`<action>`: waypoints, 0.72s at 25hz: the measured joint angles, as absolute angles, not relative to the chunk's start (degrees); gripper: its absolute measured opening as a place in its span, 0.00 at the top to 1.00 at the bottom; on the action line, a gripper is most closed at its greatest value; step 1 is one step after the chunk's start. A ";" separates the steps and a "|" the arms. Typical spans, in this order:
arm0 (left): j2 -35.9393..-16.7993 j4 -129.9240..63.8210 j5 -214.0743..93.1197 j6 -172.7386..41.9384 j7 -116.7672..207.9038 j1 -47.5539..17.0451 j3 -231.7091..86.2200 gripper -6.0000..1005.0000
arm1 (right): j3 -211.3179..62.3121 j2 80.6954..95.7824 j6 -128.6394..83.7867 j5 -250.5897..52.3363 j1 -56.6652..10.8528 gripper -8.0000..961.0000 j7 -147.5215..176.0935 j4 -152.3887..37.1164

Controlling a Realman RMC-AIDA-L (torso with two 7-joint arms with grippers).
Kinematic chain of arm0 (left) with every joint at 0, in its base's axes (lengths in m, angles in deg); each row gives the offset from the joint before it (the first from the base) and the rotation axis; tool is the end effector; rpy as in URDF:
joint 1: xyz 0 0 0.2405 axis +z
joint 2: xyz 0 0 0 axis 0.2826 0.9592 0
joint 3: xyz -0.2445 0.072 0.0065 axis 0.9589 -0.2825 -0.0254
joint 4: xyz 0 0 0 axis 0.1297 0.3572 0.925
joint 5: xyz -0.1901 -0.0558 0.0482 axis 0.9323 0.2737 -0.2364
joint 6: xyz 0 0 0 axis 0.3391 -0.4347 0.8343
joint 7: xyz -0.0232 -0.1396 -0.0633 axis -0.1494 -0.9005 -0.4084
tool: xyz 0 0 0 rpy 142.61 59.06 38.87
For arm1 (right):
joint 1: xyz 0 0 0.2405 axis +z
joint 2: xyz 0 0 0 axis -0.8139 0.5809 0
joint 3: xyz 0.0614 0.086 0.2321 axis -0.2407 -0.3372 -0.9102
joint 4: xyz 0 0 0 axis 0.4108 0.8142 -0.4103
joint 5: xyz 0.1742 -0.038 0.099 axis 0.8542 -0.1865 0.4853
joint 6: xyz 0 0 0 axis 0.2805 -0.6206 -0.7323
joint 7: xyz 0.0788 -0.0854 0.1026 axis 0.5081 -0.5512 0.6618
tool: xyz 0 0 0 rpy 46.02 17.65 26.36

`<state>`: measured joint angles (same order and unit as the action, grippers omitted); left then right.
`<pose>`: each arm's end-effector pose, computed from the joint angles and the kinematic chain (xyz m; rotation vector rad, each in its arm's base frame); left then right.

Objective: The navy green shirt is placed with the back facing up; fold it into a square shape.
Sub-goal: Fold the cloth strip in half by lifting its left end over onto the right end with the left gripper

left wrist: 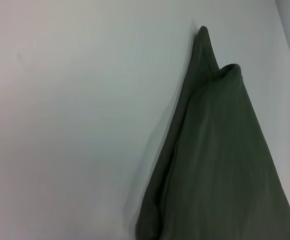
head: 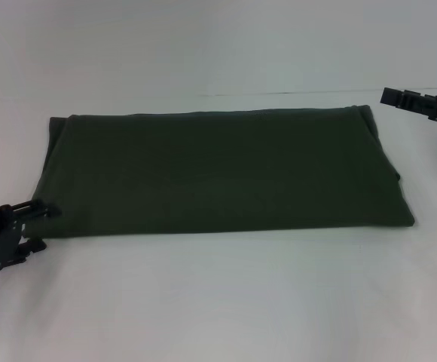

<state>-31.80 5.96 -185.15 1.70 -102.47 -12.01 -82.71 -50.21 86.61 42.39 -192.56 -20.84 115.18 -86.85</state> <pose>-0.3522 0.3263 0.0232 -1.4863 -2.2012 -0.7704 0.2871 0.3962 0.0712 -2.1591 1.1778 0.8335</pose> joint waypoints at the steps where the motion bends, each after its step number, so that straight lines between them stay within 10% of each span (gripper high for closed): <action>1: -31.80 5.95 -185.16 1.61 -102.47 -12.03 -82.71 0.24 | -50.22 86.61 42.39 -192.55 -20.85 0.26 115.18 -86.85; 18: -31.23 7.93 -185.18 2.27 -102.11 -11.69 -82.29 0.24 | -50.31 86.61 42.21 -192.25 -20.99 0.26 115.18 -86.85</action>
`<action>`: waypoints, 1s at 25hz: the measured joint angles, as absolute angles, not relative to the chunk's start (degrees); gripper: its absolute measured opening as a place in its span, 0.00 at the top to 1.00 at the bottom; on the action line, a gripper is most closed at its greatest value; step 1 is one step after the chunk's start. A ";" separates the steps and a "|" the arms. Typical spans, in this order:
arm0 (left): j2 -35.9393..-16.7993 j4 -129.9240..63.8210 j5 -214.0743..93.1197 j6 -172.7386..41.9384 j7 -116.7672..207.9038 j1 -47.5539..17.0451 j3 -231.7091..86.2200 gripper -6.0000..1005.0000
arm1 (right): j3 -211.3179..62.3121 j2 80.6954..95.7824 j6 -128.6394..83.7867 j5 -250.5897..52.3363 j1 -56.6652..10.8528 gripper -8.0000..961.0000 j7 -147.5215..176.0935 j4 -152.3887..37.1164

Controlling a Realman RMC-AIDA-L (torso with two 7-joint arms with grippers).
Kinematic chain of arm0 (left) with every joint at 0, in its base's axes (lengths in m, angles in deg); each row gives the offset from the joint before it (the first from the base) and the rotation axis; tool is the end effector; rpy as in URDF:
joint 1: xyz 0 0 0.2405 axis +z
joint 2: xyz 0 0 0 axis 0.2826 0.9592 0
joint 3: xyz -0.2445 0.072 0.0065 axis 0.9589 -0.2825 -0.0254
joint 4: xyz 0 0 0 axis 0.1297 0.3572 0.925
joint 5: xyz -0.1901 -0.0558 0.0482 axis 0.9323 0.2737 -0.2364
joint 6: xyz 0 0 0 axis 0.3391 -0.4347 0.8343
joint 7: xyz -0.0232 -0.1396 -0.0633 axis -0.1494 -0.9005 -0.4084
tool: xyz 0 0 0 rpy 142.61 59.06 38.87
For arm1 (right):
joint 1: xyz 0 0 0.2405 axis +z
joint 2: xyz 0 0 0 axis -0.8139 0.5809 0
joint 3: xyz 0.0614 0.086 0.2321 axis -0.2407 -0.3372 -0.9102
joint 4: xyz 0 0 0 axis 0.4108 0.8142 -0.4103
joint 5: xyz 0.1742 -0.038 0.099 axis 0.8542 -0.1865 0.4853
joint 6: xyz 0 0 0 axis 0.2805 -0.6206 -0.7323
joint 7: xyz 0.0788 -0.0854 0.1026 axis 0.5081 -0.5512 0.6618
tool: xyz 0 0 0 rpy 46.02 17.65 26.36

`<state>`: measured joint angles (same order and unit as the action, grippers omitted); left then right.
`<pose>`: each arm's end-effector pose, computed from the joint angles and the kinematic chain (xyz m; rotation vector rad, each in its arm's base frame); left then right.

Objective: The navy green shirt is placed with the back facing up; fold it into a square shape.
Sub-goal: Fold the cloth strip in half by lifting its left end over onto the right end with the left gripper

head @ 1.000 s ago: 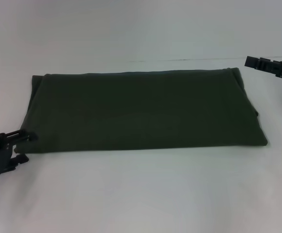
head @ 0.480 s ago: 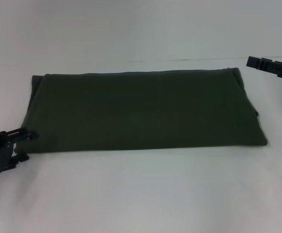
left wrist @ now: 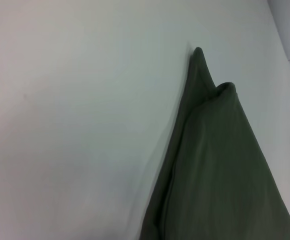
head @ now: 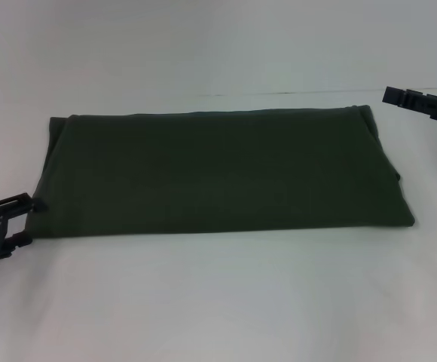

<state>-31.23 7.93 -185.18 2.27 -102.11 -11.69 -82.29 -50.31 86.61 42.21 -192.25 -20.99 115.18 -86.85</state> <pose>-0.3558 0.3273 0.0366 -1.4868 -2.1575 -0.7678 0.2881 0.3961 0.0721 -2.1494 1.1799 0.8387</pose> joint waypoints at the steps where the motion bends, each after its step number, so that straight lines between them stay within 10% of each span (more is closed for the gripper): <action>1: -31.21 7.95 -185.18 2.33 -102.12 -11.67 -82.29 0.24 | -50.30 86.61 42.21 -192.25 -20.99 0.26 115.18 -86.85; 25: -30.92 7.40 -187.03 4.20 -109.48 -12.69 -82.74 0.24 | -50.71 86.61 42.18 -192.25 -20.48 0.26 115.53 -86.85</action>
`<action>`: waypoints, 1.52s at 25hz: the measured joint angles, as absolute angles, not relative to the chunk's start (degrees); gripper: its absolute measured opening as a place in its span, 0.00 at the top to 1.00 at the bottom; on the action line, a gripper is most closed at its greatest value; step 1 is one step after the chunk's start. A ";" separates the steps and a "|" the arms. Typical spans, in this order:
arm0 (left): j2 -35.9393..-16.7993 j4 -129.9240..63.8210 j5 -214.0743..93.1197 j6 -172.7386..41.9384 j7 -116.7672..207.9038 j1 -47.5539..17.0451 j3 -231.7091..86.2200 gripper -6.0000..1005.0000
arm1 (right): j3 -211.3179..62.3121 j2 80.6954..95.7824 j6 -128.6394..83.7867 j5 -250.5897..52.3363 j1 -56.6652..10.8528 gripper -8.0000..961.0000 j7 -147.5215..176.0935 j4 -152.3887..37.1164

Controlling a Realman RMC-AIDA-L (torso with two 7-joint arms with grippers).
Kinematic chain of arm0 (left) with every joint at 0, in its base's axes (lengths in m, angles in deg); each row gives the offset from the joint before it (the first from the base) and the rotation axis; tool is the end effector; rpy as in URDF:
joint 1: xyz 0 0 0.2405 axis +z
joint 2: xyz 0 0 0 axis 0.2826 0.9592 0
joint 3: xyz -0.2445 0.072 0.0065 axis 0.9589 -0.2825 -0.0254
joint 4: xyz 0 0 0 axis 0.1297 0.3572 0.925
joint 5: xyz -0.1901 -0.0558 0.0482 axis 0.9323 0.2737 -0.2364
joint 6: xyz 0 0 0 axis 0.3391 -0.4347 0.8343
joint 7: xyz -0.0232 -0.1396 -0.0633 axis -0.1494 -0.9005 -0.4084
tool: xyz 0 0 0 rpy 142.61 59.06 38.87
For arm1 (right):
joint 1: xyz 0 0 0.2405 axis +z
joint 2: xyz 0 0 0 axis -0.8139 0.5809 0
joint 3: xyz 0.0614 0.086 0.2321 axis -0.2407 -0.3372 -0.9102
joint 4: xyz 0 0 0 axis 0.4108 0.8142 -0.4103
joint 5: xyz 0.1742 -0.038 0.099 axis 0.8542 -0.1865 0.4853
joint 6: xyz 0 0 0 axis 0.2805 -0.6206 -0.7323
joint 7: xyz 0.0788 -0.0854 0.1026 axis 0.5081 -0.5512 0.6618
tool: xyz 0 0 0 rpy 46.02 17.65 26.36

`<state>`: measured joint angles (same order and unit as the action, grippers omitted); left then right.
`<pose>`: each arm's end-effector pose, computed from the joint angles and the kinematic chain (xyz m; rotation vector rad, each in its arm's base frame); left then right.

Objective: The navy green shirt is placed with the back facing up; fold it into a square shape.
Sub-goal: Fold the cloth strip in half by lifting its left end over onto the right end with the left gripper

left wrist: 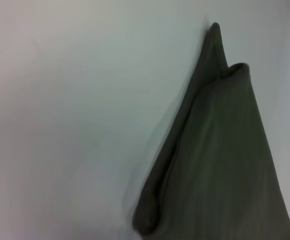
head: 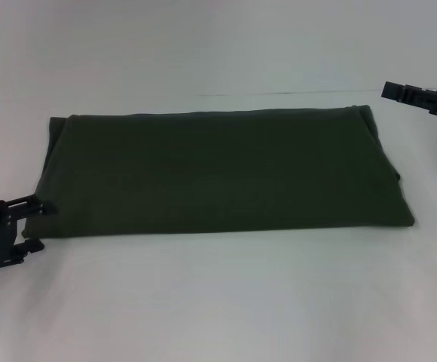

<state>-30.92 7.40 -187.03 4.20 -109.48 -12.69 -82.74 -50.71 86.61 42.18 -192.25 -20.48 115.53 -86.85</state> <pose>-0.3493 0.3278 0.0316 -1.4182 -2.2938 -0.7637 0.2850 0.3988 0.0733 -2.1463 1.1790 0.8503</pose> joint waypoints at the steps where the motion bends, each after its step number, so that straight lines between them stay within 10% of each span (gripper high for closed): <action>1: -30.91 7.27 -187.03 3.98 -109.52 -12.71 -82.74 0.24 | -50.73 86.61 42.17 -192.25 -20.47 0.26 115.53 -86.85; 38: -29.93 4.38 -187.98 -1.53 -109.14 -14.53 -82.72 0.24 | -50.94 86.70 41.50 -192.09 -20.50 0.27 115.53 -86.85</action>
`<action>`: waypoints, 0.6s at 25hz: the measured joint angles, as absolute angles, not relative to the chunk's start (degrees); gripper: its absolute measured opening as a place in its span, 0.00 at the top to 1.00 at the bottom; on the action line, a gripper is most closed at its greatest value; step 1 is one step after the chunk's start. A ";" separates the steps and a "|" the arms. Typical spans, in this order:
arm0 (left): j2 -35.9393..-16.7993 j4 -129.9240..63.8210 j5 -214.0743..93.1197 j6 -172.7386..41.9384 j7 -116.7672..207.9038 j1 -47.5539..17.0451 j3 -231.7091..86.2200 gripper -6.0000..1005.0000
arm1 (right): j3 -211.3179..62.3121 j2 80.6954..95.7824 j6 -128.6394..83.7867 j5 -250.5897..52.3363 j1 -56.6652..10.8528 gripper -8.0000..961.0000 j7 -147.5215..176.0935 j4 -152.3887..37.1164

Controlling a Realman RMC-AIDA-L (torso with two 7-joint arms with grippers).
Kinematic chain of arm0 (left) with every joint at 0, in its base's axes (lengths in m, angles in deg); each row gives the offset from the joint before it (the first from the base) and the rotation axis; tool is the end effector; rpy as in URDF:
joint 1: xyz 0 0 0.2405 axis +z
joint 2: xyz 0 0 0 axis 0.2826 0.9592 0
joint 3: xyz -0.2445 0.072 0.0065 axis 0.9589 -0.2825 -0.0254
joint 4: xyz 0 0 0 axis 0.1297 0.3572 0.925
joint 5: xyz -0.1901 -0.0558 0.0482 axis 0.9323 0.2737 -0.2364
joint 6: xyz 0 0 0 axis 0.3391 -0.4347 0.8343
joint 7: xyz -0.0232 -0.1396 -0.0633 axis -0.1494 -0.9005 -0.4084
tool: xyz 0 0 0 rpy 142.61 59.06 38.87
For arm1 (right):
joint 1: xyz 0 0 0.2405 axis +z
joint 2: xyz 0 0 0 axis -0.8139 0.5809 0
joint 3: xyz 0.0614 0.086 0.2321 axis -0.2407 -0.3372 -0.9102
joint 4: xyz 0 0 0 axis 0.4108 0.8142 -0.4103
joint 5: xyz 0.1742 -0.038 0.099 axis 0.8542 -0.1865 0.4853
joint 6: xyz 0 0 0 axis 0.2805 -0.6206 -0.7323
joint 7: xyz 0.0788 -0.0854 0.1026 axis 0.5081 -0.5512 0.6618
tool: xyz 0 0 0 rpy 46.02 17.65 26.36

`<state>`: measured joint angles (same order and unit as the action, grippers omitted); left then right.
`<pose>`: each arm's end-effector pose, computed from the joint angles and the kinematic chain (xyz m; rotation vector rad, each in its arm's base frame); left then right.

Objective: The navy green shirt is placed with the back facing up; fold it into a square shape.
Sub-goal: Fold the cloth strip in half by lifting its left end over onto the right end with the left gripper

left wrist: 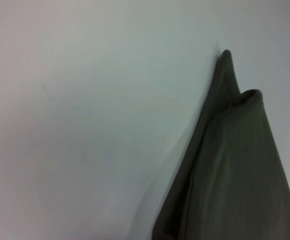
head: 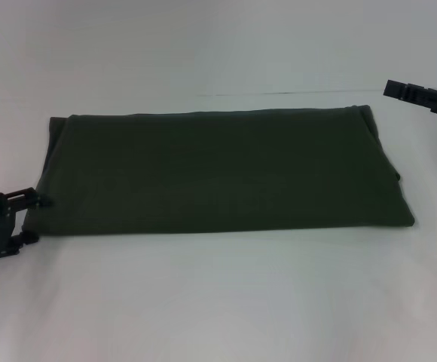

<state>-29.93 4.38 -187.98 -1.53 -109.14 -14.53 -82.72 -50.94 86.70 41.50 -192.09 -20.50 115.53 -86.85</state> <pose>-0.3544 0.3423 0.0315 -1.3791 -2.2492 -0.7416 0.2863 0.3999 0.0741 -2.1298 1.1812 0.8518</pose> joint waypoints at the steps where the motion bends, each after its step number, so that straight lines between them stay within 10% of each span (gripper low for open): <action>1: -29.87 4.38 -187.98 -1.65 -109.13 -14.68 -82.74 0.24 | -50.96 86.70 41.50 -192.08 -20.48 0.27 115.53 -86.85; 15: -29.58 4.16 -187.73 -1.36 -107.60 -15.70 -82.94 0.24 | -51.53 86.83 41.52 -192.07 -20.53 0.27 115.53 -86.84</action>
